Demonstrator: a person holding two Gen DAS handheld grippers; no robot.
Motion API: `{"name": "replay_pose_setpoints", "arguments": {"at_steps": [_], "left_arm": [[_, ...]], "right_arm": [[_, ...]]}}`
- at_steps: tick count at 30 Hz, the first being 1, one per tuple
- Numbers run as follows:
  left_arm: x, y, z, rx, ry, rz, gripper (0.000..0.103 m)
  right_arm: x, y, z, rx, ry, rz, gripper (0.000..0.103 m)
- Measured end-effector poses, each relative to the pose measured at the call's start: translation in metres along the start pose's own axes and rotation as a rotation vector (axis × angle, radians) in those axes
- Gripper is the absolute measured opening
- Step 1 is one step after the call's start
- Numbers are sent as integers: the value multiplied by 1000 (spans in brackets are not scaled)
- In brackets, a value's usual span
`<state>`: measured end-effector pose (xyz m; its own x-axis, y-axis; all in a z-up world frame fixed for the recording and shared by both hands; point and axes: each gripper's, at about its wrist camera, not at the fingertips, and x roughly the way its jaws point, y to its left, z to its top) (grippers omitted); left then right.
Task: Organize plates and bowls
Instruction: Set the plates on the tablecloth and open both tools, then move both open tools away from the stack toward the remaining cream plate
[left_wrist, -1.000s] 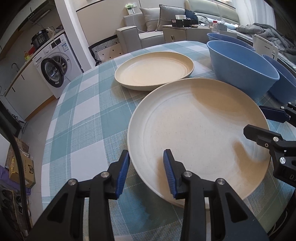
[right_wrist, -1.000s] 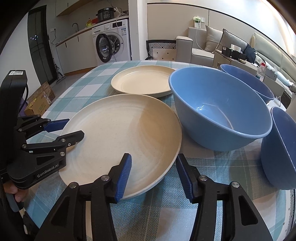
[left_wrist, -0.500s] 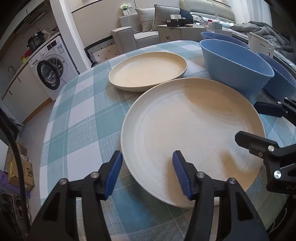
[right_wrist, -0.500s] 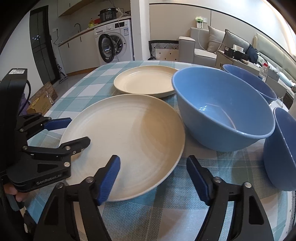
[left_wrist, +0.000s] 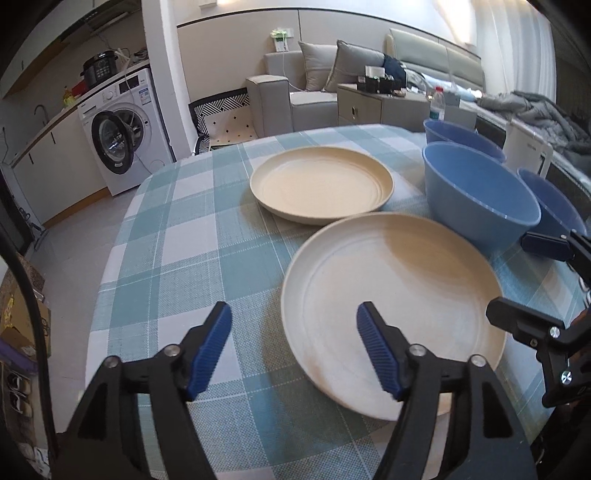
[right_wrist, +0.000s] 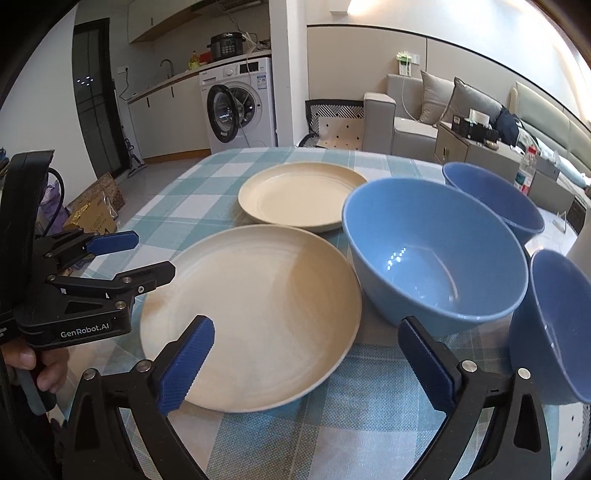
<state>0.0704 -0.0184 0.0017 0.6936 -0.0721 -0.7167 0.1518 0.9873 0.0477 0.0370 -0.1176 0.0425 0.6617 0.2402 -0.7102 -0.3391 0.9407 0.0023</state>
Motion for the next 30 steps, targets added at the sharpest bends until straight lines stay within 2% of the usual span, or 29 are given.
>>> {"name": "replay_pose_setpoints", "arguments": {"at_steps": [6,8,16,21,30], "left_arm": [[-8,6,4,-32,-26,-3,86],[-11,7,5,-41,-35,-7,93],[-22,9,10,-50,-60,-15,103],[-28,12,13,-85,-84,-44,103],[-21,16,19,-133,-80,-55,103]], "right_arm": [[-17,10,13,-53,-44,17,102],[-22,12,20,-67,-63,16,102],[-40,10,42,-103,-130,6,102],[-43,-2,50,-62,-145,14,102],[-43,-15,56,-36,-159,-3,102]]}}
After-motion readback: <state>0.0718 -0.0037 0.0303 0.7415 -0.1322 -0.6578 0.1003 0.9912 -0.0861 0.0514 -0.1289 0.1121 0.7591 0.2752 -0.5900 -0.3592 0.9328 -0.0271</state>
